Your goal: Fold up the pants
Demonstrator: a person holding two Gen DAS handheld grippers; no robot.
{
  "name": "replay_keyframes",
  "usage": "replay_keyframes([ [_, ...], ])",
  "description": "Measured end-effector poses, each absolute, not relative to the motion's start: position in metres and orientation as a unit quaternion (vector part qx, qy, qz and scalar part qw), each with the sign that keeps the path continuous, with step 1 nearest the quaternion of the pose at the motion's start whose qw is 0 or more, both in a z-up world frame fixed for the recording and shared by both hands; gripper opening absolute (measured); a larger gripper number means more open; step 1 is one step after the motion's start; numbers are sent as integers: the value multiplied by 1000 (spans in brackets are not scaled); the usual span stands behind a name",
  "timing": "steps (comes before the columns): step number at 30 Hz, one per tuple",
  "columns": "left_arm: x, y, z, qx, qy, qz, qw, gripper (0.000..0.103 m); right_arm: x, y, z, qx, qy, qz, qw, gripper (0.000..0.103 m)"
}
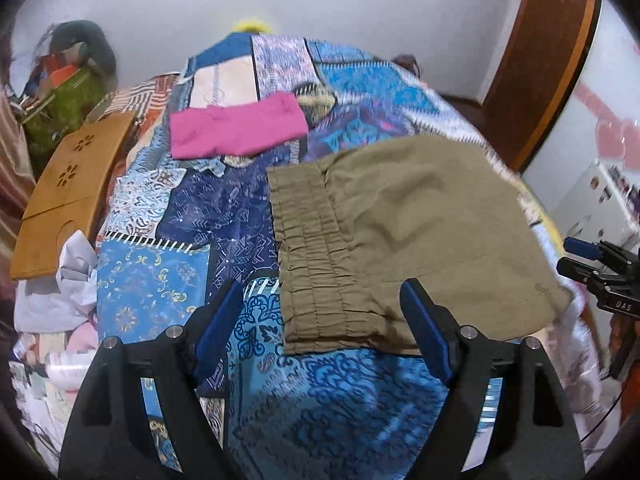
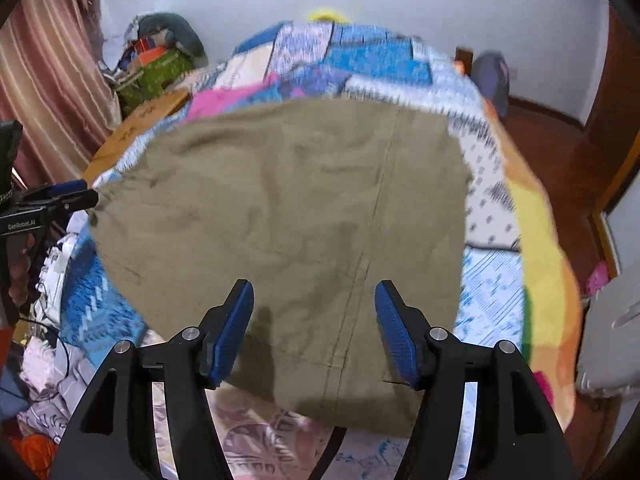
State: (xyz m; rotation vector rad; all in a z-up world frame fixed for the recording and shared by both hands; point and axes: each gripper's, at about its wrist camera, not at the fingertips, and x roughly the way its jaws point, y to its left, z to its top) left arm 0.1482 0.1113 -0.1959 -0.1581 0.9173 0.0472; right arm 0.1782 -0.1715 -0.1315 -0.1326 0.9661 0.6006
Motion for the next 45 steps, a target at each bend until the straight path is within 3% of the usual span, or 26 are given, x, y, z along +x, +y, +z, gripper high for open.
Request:
replay_keyframes([
  [5,137,112,-182,-163,432,-12,887,81,171,-164,-100,-48,398,298,866,62],
  [10,139,101,-203,-186,470,-33,862,81,166,-147,-94,-30,363,311,878,65],
  [16,139,98,-245,-229,516,-46,824,81,173,-119,-126,-47,385,317,865,66],
  [24,155,120,-258,-338,509,-70,788,84,185,-109,-177,-52,447,325,832,66],
  [31,185,127,-261,-351,494,-38,794,84,173,-111,-175,-71,431,334,835,67],
  [36,201,128,-258,-304,491,26,816,52,172,-113,-177,-67,428,338,836,67],
  [41,198,112,-236,-212,465,44,858,38,174,-112,-173,-68,440,334,831,67],
  [45,183,99,-212,-119,425,72,894,35,179,-105,-154,-58,440,336,831,66],
])
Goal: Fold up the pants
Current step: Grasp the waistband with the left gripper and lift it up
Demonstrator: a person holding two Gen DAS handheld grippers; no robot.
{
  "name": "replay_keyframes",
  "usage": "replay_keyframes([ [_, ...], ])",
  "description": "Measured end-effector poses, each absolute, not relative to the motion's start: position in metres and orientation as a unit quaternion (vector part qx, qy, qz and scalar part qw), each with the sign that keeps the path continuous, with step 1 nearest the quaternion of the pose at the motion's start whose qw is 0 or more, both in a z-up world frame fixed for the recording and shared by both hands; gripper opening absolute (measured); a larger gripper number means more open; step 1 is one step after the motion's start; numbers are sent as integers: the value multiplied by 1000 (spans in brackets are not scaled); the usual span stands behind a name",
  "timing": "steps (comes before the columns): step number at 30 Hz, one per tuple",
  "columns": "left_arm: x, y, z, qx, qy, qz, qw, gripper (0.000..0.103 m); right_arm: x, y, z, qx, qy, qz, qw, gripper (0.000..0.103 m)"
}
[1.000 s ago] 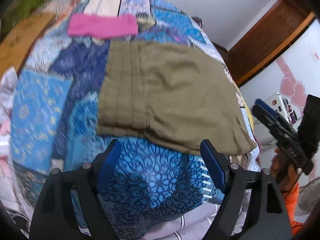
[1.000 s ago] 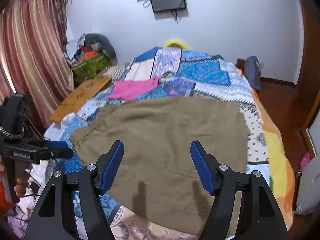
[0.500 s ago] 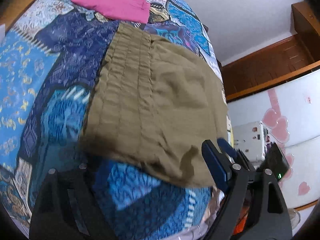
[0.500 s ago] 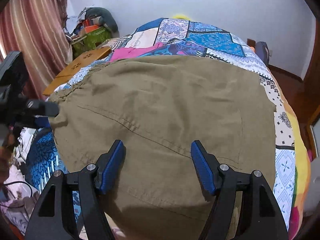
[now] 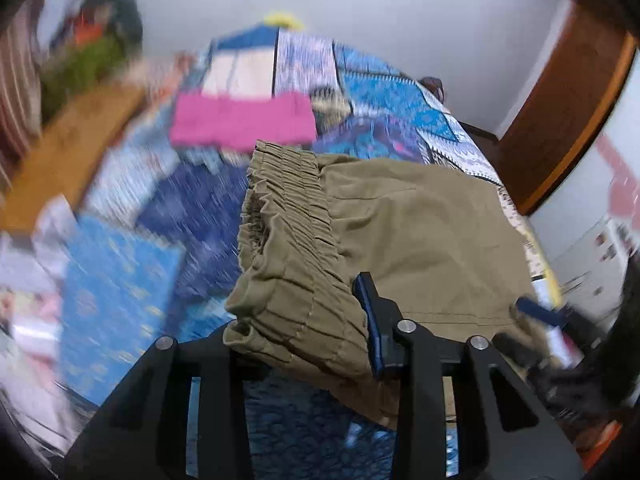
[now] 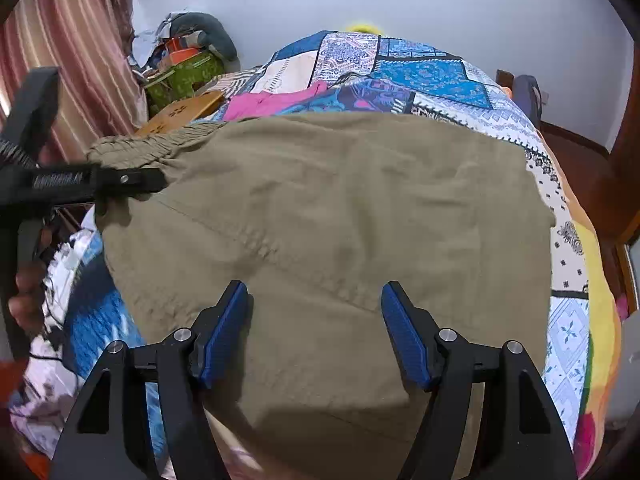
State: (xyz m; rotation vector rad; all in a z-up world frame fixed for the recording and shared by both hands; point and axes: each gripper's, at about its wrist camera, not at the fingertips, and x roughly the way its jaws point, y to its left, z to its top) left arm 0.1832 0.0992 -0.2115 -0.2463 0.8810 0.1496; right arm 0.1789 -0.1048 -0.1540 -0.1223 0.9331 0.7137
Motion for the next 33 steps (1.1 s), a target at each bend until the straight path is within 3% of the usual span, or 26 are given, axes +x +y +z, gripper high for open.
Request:
replay_keyframes([
  [13,148,95,-177,-19,373,111,921,33,170,-22,-160,-89,455,410,786,65],
  [23,155,46,-139,7,330,55,942,32,166,-136,-140,-51,440,313,840,66],
  [33,174,-29,-122,40,321,-24,946,31,157,-221,-180,-23,490,226,842,66],
])
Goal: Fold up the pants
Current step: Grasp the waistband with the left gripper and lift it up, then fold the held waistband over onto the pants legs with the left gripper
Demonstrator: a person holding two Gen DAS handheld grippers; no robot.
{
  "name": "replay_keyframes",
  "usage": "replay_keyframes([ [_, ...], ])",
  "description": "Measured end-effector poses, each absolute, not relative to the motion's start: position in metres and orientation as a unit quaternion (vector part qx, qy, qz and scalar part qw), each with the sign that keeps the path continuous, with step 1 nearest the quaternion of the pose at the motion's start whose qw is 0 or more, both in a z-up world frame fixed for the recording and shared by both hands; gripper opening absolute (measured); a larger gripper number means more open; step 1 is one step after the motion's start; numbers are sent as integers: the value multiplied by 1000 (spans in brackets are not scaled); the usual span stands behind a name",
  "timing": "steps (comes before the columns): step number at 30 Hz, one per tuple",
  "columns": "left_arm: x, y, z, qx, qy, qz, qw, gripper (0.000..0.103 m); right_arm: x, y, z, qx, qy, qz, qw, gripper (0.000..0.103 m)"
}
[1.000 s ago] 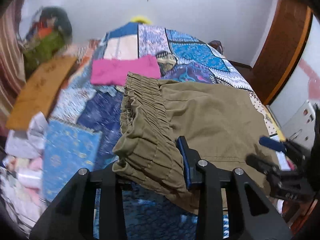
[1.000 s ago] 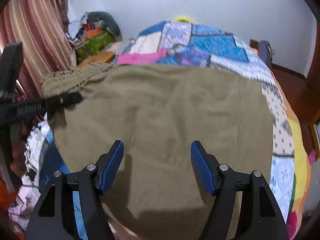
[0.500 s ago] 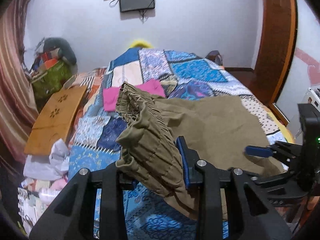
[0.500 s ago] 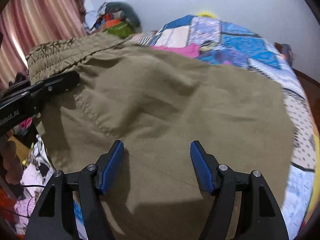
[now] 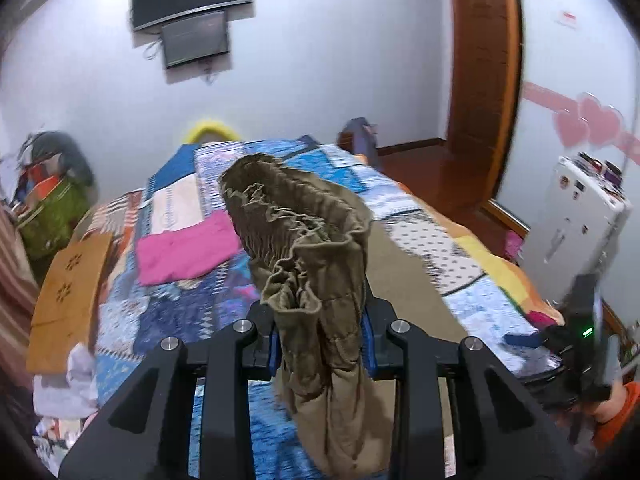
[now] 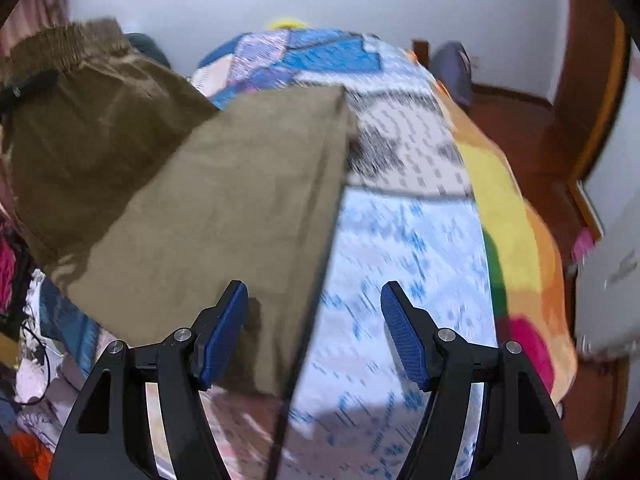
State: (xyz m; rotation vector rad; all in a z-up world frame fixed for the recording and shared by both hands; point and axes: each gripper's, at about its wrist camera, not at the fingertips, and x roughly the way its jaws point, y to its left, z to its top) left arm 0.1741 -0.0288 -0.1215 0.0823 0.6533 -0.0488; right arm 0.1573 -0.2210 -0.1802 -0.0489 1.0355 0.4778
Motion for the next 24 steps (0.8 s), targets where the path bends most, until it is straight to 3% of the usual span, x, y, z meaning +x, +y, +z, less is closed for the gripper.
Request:
replay_keyframes([
  [19,205,-135,-211,80,450,-150,877,28,156,-229,-193,20,482,239,843,65],
  [22,203,-135,-213,75,456,-156,873,33,155,-229,-192,20,482,236,844,65],
  [24,200,-136,-209,72,458,-167,870,46,153,-230,-189,18,481,233,845,65],
])
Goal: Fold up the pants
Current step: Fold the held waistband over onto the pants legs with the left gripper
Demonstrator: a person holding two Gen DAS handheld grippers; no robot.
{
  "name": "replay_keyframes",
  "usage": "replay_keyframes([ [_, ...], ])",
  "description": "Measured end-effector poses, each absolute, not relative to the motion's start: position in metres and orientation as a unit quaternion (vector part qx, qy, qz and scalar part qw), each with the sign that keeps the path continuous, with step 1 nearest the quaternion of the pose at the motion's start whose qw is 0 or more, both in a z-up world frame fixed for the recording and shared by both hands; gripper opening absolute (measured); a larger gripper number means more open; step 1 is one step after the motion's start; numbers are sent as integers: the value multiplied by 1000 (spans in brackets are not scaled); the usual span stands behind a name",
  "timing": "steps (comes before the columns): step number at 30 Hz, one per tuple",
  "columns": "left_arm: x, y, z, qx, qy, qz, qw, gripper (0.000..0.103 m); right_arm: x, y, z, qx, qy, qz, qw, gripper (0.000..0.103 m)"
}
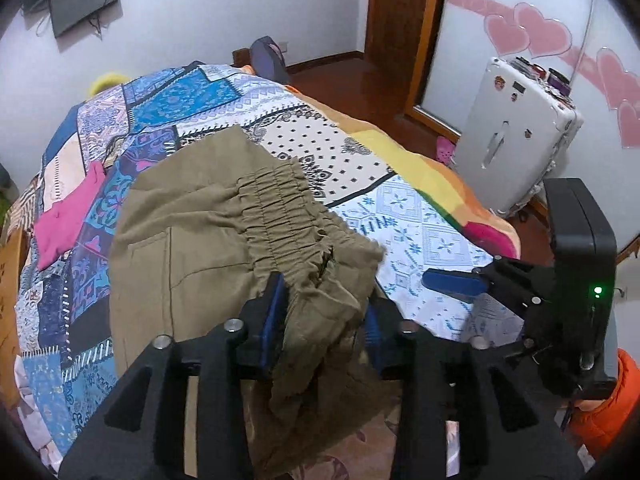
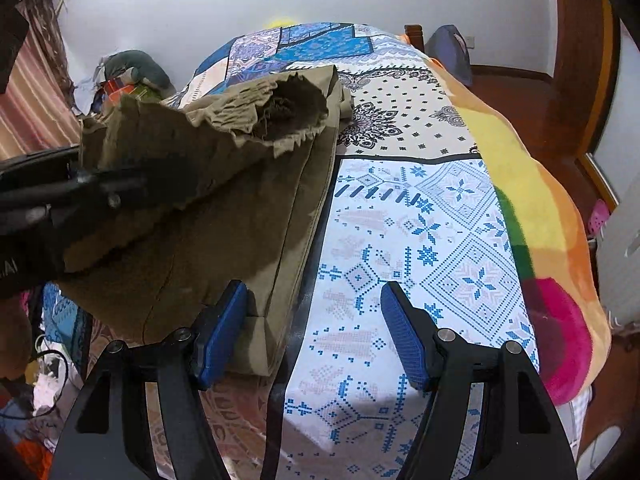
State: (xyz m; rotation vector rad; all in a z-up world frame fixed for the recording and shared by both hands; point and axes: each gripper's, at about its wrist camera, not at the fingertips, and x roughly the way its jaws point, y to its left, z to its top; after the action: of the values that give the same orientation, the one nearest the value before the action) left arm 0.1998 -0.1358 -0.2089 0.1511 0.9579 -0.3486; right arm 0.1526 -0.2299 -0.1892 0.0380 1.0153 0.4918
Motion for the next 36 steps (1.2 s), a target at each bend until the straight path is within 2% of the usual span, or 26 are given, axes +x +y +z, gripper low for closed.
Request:
replay_keyframes([
  [2,193,-135,-200,69,452,-172,873,50,149,-233,-183,16,477,229,848,66],
  [6,171,-129,-170,87,392,-150,903,51,143,-245,-164,21,459,223,860,66],
  [9,164,-111,-154,70,376,-143,913,53,140,-250,-149,24,442,221,869,66],
  [12,168,-87,-149,59,382,-127,913,53,140,-249,-130,27,421,226,878,66],
  [17,177,-52,-175,59,425,-99,898,54,147,-231,-114,25,395,248,884,66],
  [23,180,-32,-226,43,484,-93,869,54,156,-200,-129,25,405,274,872,66],
  [25,180,-28,-235,36,491,-95,865,58,157,-191,-144,18,423,274,863,66],
  [29,184,-21,-225,24,486,-114,866,62,153,-194,-170,35,443,273,853,69],
  [36,214,-7,-201,6,468,-107,877,65,149,-199,-171,27,436,270,858,72],
])
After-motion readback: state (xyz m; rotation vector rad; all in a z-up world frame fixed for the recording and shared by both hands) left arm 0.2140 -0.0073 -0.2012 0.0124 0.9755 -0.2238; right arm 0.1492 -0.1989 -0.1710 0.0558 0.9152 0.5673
